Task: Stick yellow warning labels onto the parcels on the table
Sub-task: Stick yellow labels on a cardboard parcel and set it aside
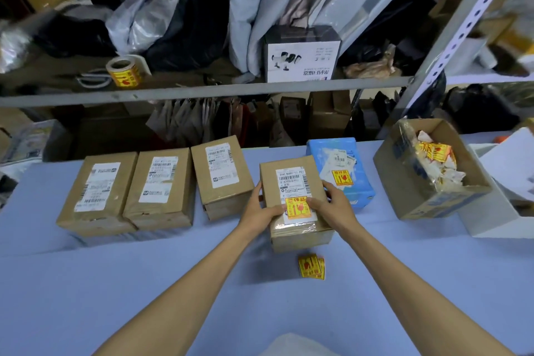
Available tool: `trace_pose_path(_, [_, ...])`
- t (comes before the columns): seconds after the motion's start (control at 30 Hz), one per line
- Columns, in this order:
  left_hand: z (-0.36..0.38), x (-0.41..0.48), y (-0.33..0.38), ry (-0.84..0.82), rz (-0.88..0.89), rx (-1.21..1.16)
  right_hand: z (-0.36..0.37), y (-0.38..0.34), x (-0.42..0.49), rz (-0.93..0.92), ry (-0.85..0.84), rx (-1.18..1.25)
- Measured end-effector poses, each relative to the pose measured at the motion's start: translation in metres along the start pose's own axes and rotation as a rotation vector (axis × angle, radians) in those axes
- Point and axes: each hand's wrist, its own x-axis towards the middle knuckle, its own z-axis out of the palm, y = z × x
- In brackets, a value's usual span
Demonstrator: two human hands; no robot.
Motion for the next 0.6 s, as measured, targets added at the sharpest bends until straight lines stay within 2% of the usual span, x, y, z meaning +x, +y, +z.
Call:
trace_pose_path(0.33, [0.001, 0.066, 0.049, 0.061, 0.006, 0.074, 0.005, -0.027, 0.072, -0.035, 0.012, -0.055])
trace_pose_path(0.6, [-0.001, 0.105, 0.038, 0.063, -0.081, 0.124, 0.018, -0.021, 0.102, -0.003, 0.014, -0.139])
